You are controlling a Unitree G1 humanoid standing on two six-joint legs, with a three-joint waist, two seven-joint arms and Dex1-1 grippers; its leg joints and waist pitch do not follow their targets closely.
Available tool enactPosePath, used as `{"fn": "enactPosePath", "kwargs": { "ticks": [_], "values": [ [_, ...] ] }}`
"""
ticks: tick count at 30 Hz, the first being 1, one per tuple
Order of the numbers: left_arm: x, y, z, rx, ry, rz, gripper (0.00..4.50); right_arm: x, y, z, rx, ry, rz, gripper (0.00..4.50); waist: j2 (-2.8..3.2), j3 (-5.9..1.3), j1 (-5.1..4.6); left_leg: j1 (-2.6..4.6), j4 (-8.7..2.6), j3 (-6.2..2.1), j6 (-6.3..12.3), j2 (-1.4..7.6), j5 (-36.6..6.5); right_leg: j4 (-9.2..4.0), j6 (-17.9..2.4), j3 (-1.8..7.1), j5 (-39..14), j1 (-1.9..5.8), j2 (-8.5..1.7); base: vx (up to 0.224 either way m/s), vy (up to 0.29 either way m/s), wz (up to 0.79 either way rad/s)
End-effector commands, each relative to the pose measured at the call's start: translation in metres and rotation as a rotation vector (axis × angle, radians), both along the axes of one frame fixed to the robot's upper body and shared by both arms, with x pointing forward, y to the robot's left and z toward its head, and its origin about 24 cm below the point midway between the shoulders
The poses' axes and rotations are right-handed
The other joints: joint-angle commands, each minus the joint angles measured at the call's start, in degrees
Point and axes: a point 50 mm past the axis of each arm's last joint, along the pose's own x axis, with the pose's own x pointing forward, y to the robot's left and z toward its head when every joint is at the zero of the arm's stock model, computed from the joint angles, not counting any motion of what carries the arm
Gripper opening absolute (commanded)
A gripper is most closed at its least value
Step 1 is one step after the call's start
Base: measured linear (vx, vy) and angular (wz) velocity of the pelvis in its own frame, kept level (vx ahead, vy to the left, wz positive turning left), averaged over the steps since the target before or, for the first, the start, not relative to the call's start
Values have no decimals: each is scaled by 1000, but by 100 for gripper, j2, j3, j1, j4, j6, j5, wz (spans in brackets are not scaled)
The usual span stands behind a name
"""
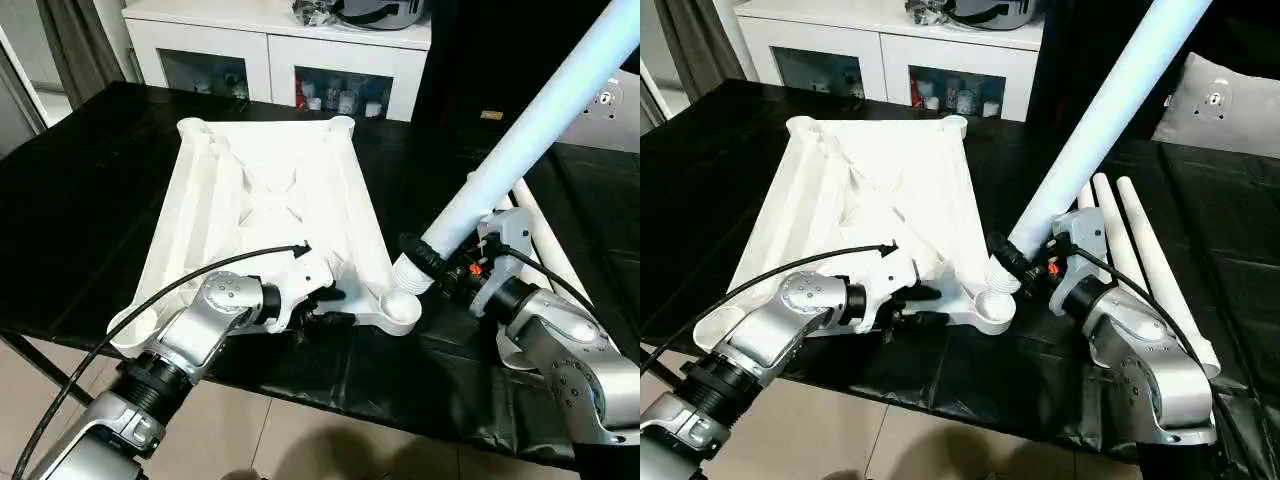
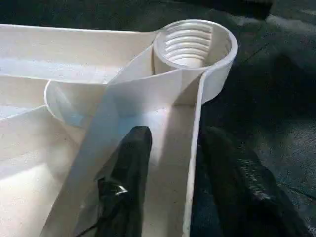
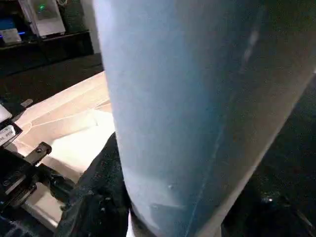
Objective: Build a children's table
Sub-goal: Insert table leg to table base
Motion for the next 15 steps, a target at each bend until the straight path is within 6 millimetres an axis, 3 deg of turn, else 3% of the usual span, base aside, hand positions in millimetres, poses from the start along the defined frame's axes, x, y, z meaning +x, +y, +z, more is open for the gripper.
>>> {"fn": "enactPosePath", "kwargs": {
  "ticks": [1, 9, 15],
  "values": [
    [0, 4, -1, 13, 11, -3, 154, -2, 3, 6, -11, -17, 37, 189, -11, -362, -7, -23, -474, -75, 96, 342, -702, -483, -857, 338, -1597, 345, -526, 0, 0, 0],
    [0, 10, -6, 79, 7, -32, 79, -7, 14, 2, -44, 55, 165, 189, 11, -352, -1, -30, -478, -82, 123, 340, -710, -494, -795, 339, -1696, 347, -525, 0, 0, 0],
    [0, 14, -9, 128, 4, -51, 22, -4, 16, -2, -104, 89, 196, 189, 0, -336, -14, -22, -491, -87, 82, 337, -866, -540, -685, 336, -2131, 324, -538, 0, 0, 0]
  ]
}}
